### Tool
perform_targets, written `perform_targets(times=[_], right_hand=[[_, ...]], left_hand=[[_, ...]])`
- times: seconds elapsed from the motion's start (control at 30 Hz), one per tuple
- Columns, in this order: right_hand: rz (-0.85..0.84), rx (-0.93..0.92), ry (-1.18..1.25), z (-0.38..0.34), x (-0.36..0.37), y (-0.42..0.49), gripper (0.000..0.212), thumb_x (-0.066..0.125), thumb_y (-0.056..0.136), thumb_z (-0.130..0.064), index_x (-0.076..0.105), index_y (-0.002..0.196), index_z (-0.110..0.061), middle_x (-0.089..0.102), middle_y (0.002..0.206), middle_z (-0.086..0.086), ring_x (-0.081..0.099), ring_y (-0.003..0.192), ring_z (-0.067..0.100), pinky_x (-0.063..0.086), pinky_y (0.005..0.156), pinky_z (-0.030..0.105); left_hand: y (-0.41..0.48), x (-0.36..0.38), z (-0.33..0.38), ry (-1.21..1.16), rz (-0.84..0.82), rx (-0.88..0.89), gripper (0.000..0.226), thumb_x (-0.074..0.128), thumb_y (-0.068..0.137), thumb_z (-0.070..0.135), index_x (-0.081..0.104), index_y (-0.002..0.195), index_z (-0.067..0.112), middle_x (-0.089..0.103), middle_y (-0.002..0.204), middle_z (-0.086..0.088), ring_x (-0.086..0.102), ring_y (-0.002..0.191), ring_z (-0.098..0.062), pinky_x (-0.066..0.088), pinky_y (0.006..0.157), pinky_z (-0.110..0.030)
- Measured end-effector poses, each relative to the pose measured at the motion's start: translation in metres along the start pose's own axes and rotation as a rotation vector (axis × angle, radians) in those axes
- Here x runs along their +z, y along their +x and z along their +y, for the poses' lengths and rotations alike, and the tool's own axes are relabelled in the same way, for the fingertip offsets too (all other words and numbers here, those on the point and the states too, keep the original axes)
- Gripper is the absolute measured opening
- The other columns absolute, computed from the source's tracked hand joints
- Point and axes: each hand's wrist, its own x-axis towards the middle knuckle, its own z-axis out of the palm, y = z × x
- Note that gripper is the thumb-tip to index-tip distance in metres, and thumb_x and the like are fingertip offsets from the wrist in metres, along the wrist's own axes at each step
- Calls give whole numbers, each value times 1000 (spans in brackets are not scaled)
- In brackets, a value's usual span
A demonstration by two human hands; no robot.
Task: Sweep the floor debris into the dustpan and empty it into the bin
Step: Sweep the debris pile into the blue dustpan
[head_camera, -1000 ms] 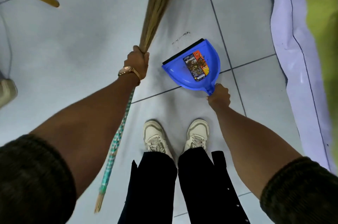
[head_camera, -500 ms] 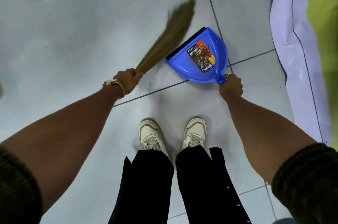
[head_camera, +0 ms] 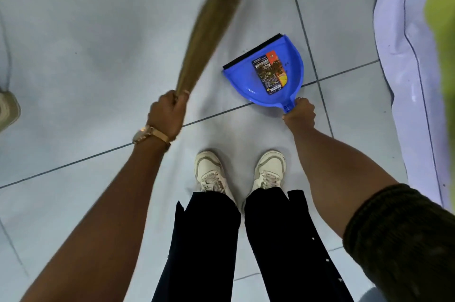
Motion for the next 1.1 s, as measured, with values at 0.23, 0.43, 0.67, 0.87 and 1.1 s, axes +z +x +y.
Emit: perform_targets(times=[0.23, 0.43, 0.67, 0.87, 1.1], right_hand=[[42, -46, -109, 22, -19, 13, 29, 63, 87, -1, 58, 116, -4, 65, 117, 17, 62, 108, 35, 50, 91, 41], [56, -46, -165, 24, -24, 17, 35, 62, 89, -1, 55, 123, -5, 63, 122, 17, 60, 112, 36, 49, 93, 41], [58, -89, -157, 24, -21, 22, 24, 59, 90, -1, 59, 114, -5, 65, 115, 16, 62, 105, 35, 49, 90, 40], [31, -73, -171, 27, -13, 11, 22, 57, 89, 2, 59, 110, -4, 64, 114, 18, 62, 104, 37, 50, 87, 40], [17, -81, -196, 29, -14, 17, 29, 65, 86, 0, 58, 114, -4, 64, 116, 18, 62, 107, 36, 50, 90, 42]], left_hand=[[42, 5, -25, 106, -231, -231, 55, 44, 88, 62, 50, 66, 12, 53, 57, -10, 42, 34, -20, 37, 32, -20], [-23, 27, -26, 248, -381, -80, 56, 39, 92, 60, 52, 68, 12, 52, 53, -4, 43, 38, -16, 33, 41, -21], [-42, -4, -18, 176, -250, -47, 52, 41, 89, 64, 52, 65, 19, 54, 51, -1, 45, 35, -14, 34, 40, -23], [-5, 10, -13, 45, -141, -191, 54, 41, 87, 66, 50, 67, 17, 56, 61, -8, 47, 39, -22, 43, 38, -25], [-25, 66, 5, 132, -327, -134, 53, 37, 91, 62, 54, 75, 15, 68, 93, -29, 66, 88, -48, 55, 76, -49]])
